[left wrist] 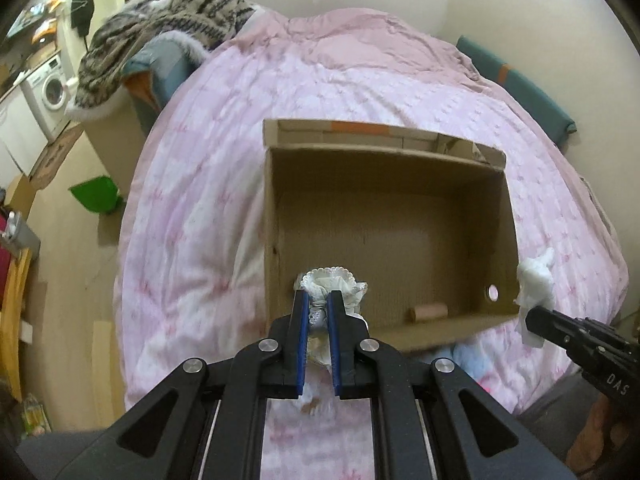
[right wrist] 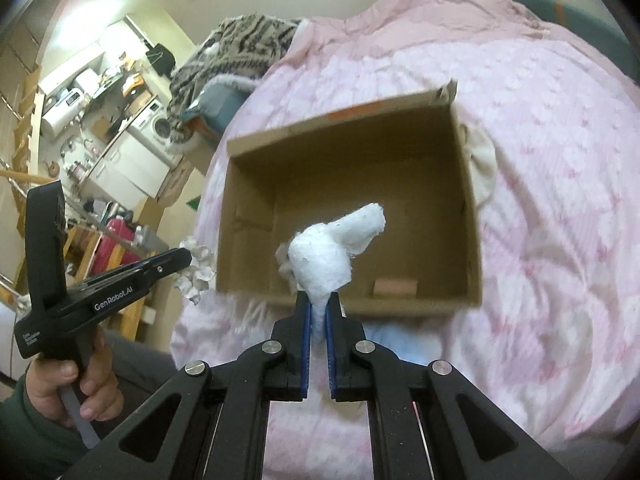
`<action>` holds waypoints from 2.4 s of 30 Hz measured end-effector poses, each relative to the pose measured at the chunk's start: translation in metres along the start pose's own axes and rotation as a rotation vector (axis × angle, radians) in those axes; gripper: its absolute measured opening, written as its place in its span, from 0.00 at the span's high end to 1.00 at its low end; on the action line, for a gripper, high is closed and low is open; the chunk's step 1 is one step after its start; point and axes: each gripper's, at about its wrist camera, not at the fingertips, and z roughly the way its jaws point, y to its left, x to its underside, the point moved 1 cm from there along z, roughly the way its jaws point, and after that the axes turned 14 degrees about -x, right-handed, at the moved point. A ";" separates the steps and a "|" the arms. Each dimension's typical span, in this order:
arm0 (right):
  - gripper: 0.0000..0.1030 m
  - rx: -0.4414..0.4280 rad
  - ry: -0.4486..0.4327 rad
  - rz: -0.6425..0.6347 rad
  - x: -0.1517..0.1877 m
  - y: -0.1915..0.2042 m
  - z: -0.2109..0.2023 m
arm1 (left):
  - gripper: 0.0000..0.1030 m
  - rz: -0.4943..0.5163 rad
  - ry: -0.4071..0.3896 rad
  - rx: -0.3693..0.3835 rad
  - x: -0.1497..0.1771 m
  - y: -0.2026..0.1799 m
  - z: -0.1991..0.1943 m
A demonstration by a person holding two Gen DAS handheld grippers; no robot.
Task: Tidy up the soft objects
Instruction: 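Carry the scrunchie and cloth over the box and lower them inside, then open both tools to release the items and lift out of the box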
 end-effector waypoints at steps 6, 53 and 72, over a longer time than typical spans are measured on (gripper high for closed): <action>0.92 0.023 -0.039 -0.012 -0.021 -0.016 0.013 | 0.91 0.000 -0.013 0.016 -0.016 -0.015 0.027; 0.92 0.070 0.119 0.028 -0.007 -0.049 0.081 | 0.87 0.083 0.000 0.026 0.010 -0.046 0.079; 0.82 0.034 0.073 0.035 -0.010 -0.050 0.071 | 0.40 0.086 -0.073 0.012 0.007 -0.047 0.064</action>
